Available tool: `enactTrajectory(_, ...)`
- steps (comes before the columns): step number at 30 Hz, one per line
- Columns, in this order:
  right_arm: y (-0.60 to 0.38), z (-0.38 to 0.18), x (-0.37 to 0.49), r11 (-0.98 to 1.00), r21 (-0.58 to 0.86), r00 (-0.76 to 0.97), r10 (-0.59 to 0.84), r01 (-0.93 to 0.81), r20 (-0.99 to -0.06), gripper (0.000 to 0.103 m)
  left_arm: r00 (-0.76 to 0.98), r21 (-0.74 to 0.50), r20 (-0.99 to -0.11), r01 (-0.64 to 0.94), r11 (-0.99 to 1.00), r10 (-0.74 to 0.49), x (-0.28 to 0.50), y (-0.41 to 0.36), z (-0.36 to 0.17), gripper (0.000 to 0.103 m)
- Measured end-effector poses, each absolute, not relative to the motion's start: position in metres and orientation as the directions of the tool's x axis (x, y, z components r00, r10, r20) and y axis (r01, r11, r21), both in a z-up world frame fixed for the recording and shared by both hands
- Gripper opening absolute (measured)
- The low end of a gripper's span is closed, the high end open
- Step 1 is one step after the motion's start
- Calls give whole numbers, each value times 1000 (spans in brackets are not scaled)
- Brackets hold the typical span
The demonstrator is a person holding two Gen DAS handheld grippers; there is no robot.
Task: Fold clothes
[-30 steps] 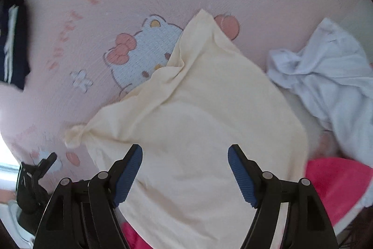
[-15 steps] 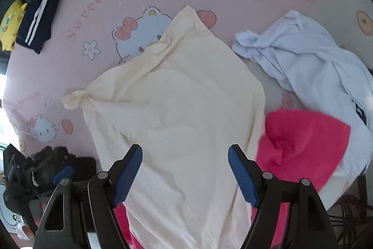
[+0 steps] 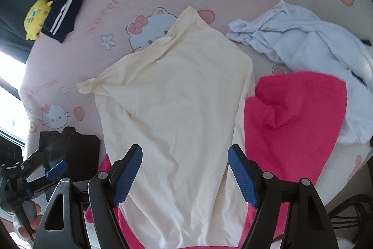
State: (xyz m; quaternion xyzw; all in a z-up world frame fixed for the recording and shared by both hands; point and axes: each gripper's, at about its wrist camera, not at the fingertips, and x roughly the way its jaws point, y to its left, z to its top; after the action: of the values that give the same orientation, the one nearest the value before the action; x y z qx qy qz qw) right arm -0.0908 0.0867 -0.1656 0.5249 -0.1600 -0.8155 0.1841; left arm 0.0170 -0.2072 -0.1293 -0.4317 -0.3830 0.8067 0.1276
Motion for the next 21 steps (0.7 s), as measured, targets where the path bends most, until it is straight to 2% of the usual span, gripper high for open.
enactTrajectory(8,93,-174,-55,-873,456,-388,-487,174,-783,76,-600,-708,-631,185,-682,492,26,-177,-155,81)
enactTrajectory(12,113,-182,-32,-879,457,-410,-470,135,-782,76,-588,-674,-664,202,-711,462,30,-171,-163,81)
enactTrajectory(18,103,-169,-11,-918,351,-474,-396,186,-786,76,-612,-525,-705,110,-844,359,58,-150,-149,81)
enactTrajectory(21,86,-152,0,-905,361,-508,-425,225,-749,76,-635,-441,-716,87,-894,291,75,-146,-138,81)
